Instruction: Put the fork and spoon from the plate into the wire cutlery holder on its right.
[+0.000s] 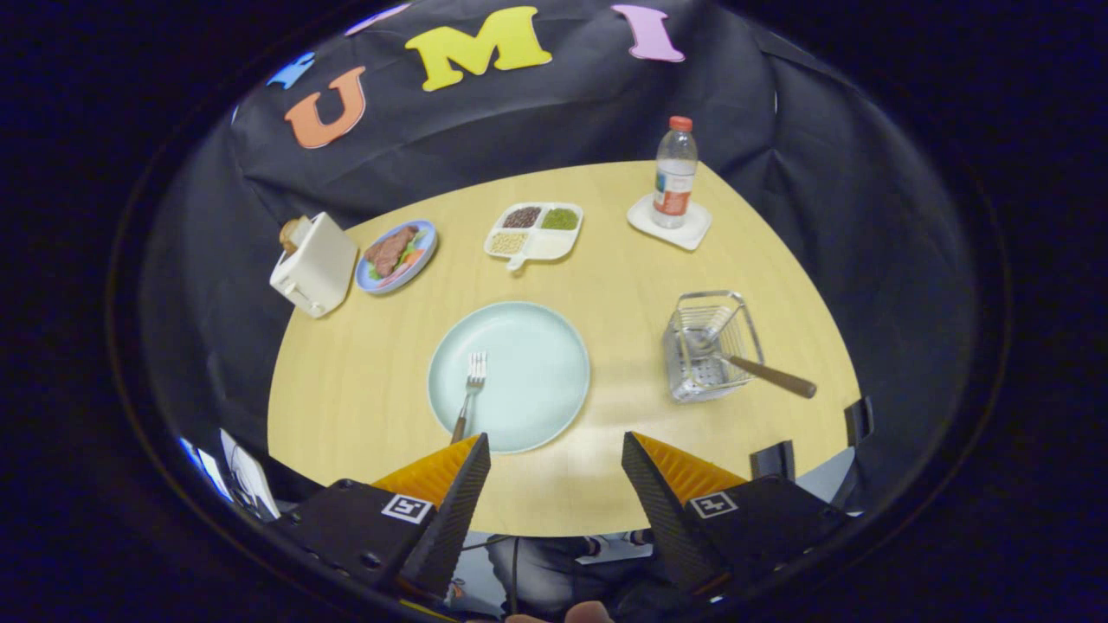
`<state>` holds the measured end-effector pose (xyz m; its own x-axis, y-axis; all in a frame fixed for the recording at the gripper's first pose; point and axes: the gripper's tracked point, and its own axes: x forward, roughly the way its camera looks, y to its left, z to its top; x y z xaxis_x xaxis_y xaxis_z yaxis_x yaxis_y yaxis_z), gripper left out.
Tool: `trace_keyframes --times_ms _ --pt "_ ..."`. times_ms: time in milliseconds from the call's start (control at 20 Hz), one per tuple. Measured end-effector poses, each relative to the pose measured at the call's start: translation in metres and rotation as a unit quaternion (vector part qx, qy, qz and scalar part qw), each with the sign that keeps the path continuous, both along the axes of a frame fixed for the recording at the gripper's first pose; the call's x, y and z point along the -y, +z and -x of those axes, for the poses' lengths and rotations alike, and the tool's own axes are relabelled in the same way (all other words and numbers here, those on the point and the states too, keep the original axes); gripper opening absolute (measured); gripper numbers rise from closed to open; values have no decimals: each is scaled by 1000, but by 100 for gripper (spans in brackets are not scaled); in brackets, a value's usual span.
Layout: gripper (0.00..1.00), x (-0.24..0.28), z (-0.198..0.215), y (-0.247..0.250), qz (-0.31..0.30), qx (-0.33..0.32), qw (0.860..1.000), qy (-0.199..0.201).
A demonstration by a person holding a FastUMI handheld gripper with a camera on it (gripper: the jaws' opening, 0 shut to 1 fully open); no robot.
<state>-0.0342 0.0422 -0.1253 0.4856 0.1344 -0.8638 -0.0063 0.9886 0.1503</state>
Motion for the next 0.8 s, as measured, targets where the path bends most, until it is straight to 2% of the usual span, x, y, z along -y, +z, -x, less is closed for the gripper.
trace_keyframes --times_ms 250,750,800 --pt "92 -52 6 -42 -8 -37 999 10" --pt "92 -110 14 -102 10 -95 995 27" --pt "86 -112 14 -106 13 -97 995 27"
